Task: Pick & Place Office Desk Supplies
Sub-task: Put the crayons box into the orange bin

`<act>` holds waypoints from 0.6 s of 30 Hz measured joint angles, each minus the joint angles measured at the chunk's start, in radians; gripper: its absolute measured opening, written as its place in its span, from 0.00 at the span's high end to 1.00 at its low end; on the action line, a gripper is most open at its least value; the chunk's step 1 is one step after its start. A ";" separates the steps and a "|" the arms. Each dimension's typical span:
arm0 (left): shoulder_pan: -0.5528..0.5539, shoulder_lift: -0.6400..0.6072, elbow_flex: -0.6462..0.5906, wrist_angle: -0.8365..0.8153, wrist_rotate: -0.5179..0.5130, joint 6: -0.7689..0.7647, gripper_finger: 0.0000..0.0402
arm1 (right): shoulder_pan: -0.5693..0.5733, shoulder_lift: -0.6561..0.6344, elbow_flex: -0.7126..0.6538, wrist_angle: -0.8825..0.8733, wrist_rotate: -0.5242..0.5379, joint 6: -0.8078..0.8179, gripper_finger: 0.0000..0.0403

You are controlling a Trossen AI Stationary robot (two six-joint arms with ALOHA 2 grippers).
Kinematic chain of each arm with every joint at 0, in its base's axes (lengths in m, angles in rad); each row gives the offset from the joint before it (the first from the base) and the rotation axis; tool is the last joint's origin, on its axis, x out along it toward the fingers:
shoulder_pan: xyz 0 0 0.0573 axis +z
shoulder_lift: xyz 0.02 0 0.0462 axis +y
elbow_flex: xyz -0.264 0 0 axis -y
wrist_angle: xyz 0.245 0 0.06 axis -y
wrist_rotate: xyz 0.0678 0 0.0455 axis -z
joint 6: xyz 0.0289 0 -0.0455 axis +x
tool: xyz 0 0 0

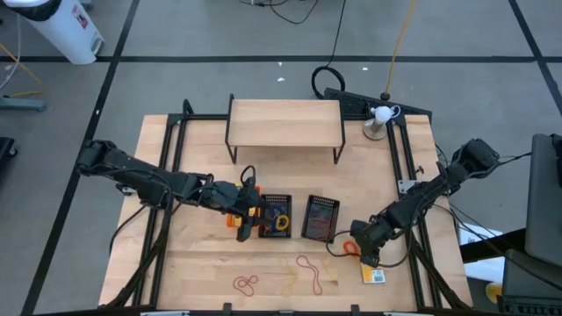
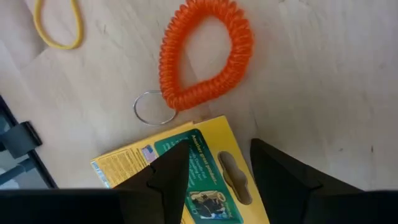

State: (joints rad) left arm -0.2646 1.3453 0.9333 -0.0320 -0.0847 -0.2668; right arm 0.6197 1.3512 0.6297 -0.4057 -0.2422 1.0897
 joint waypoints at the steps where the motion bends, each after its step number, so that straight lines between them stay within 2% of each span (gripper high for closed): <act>1: 0.000 0.000 0.000 0.000 0.001 0.000 0.51 | 0.000 -0.003 -0.001 -0.001 -0.016 0.002 0.61; 5: 0.000 0.000 0.000 0.000 0.002 0.002 0.51 | 0.001 -0.022 -0.002 -0.004 -0.065 0.024 0.67; 11: 0.000 0.000 0.000 0.000 0.001 0.002 0.51 | 0.001 -0.023 -0.002 -0.001 -0.120 -0.036 0.97; 18: 0.000 0.000 0.000 -0.001 -0.004 0.020 0.51 | 0.001 -0.025 -0.002 0.005 -0.129 -0.074 1.00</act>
State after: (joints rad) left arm -0.2646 1.3453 0.9333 -0.0330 -0.0885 -0.2465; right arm 0.6209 1.3260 0.6273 -0.4003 -0.3716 1.0153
